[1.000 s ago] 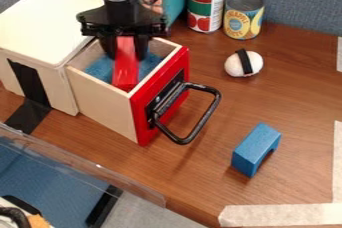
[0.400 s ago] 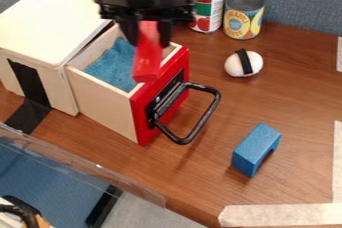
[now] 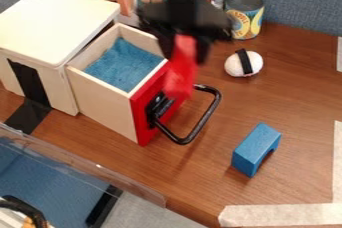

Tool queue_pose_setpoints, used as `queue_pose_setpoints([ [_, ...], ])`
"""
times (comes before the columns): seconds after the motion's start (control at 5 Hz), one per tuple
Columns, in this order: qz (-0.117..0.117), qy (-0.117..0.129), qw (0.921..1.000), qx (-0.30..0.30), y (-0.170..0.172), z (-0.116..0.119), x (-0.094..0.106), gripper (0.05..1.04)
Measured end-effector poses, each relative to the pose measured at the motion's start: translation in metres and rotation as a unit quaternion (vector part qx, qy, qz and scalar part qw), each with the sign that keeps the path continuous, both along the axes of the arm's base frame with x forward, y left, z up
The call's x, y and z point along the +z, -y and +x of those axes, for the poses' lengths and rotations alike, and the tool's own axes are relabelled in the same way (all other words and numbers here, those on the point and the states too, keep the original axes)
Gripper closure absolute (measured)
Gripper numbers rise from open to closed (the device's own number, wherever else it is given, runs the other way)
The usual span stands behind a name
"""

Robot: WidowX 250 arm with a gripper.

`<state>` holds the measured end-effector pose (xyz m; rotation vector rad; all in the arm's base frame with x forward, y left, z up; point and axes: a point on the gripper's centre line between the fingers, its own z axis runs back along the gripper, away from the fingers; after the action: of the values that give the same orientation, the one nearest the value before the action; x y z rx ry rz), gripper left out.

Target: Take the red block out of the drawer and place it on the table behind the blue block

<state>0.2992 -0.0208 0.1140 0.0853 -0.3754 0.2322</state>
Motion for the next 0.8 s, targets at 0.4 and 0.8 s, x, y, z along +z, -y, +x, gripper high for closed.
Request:
queue_pose_setpoints([
  [0.4, -0.002, -0.004, 0.9996, -0.027, 0.035, 0.049, -0.041, 0.567],
  [0.8, -0.016, -0.004, 0.9986, -0.049, 0.063, 0.079, -0.043, 0.567],
])
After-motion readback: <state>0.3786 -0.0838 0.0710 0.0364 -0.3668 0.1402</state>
